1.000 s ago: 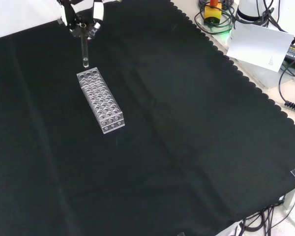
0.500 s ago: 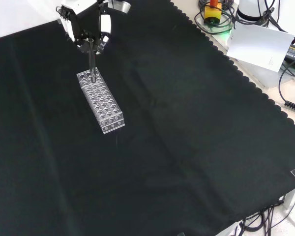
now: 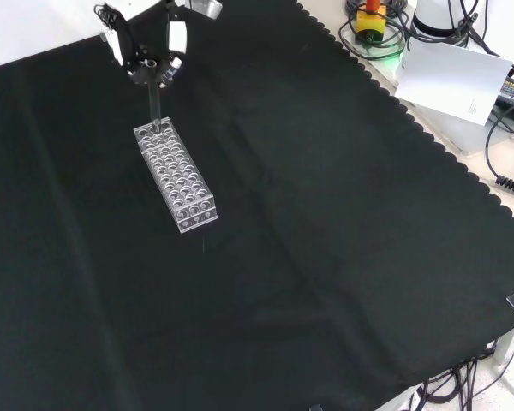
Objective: Shake the test tube.
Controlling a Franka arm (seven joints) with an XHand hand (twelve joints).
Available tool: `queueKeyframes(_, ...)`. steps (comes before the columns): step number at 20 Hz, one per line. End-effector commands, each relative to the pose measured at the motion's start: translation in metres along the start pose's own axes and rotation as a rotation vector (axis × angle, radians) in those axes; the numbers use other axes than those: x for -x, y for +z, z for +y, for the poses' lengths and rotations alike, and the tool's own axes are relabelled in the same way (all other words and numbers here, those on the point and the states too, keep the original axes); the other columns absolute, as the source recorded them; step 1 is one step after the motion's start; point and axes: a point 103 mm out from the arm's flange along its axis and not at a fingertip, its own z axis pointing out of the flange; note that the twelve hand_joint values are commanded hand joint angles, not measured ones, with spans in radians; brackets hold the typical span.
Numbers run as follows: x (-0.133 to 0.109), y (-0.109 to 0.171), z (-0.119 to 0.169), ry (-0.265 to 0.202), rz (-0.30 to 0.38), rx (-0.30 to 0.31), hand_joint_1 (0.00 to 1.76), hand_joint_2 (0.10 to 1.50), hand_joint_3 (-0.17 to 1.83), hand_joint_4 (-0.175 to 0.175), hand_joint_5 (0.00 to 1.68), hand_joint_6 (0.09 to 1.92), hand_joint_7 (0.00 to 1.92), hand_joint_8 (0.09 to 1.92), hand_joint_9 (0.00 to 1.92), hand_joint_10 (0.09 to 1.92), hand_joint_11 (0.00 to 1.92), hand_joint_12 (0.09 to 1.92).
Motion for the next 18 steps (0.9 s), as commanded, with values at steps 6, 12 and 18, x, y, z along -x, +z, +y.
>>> queueKeyframes(6, 0.116, -0.026, -0.043, 0.267, -0.086, 0.034, 1.23, 0.65, 0.64, -0.175, 1.33, 0.55, 1.72, 0.51, 1.65, 0.66, 1.44, 0.86)
queueKeyframes(12, 0.136, -0.040, -0.053, 0.313, -0.104, 0.050, 1.23, 0.65, 0.64, -0.175, 1.33, 0.55, 1.72, 0.51, 1.65, 0.66, 1.44, 0.87)
queueKeyframes(18, 0.125, -0.033, -0.048, 0.285, -0.072, 0.048, 1.23, 0.65, 0.64, -0.175, 1.33, 0.55, 1.72, 0.50, 1.65, 0.66, 1.44, 0.87)
